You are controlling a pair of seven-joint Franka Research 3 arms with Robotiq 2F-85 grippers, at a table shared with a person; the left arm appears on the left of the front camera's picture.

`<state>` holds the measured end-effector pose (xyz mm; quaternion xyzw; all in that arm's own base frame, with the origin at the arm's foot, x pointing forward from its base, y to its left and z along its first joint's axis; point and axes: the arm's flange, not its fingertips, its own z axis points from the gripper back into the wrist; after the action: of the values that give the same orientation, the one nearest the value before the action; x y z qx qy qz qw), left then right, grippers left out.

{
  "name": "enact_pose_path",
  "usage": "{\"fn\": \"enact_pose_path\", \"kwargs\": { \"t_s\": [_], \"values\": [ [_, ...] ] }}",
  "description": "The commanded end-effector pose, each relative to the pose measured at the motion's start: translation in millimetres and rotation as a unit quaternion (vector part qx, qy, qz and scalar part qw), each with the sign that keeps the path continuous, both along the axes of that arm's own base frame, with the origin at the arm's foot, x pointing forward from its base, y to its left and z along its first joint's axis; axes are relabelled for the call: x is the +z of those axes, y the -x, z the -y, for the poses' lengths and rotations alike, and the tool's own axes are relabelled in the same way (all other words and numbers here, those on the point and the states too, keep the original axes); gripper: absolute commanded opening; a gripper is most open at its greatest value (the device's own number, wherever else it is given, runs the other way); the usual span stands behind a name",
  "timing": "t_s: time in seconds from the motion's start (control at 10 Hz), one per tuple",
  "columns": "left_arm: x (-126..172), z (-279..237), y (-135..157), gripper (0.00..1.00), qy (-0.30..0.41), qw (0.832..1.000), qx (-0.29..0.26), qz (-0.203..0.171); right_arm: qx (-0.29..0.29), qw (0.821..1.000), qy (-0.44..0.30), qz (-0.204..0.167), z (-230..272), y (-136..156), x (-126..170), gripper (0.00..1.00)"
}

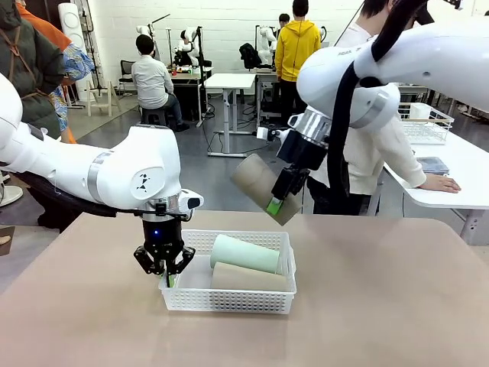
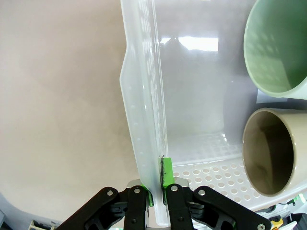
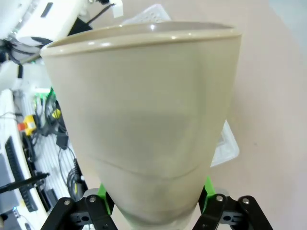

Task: Clean and organize the cups into the basket.
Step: Pick up the Reusable plastic cup from the right side of the table and stack it inside the Organizing basket in the center of the table.

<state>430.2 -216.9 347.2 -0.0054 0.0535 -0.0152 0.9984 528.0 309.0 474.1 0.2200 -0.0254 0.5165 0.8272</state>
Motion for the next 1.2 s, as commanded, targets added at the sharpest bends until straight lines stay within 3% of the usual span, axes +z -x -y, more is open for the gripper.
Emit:
{"fn": "enact_pose_path", "kwargs": {
  "t_s": [0.0,0.5,1.1],
  "values": [
    [1.7,1.2,0.7,0.00,0.000,1.000,-0.002,0.003,0.032,0.999,0.040,0.001,-14.3,-2.0,-5.9,0.79],
    [1.7,1.2,0.7,0.00,0.000,1.000,-0.002,0.003,0.079,0.990,0.112,-0.023,-51.1,10.2,-61.4,0.79],
    [1.7,1.2,0.7,0.00,0.000,1.000,-0.002,0.003,0.110,0.981,0.153,-0.032,-69.7,7.9,-94.3,0.79]
  ]
}}
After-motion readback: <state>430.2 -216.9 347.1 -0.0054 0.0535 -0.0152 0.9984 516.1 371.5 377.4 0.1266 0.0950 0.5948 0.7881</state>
